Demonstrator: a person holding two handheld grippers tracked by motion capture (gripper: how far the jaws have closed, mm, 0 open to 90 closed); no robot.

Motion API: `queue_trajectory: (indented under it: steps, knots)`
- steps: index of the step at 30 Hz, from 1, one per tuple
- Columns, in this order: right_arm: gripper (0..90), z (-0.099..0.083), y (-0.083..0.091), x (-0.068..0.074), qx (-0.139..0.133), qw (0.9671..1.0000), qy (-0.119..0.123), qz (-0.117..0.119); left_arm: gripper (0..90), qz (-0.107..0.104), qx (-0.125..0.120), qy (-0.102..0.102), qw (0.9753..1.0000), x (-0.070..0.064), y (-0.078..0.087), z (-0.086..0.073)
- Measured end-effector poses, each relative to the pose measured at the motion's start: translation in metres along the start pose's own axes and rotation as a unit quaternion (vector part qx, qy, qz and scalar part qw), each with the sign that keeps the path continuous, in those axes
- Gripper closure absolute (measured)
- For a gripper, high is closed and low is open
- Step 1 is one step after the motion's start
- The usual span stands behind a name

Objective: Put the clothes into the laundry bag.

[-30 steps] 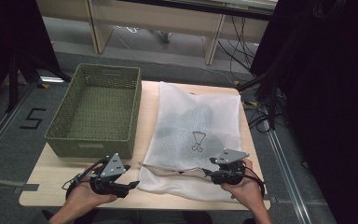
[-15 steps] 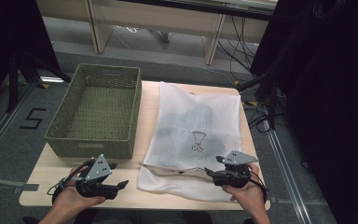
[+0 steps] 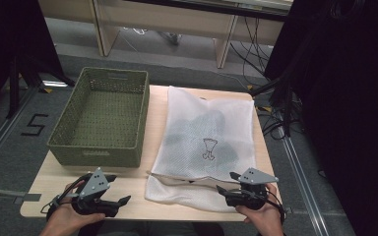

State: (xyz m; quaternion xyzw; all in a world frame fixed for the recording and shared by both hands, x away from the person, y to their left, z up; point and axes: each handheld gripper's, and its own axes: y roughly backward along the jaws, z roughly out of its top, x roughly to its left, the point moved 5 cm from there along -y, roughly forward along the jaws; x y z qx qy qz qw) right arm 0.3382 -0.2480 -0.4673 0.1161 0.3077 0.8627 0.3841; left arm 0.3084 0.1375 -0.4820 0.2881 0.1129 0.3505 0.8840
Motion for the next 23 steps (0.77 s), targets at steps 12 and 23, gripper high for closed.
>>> queue_trajectory:
  steps: [12,23]
  knots:
    - [32.8,-0.016,0.006,0.010,0.018,0.9998,0.005,0.009,16.4,0.000,0.001,-0.001,1.0000,-0.003,0.003,-0.006]
    - [32.8,-0.017,0.005,0.007,0.024,0.9996,0.018,0.000,16.5,0.004,0.004,-0.006,1.0000,-0.003,0.002,-0.006]
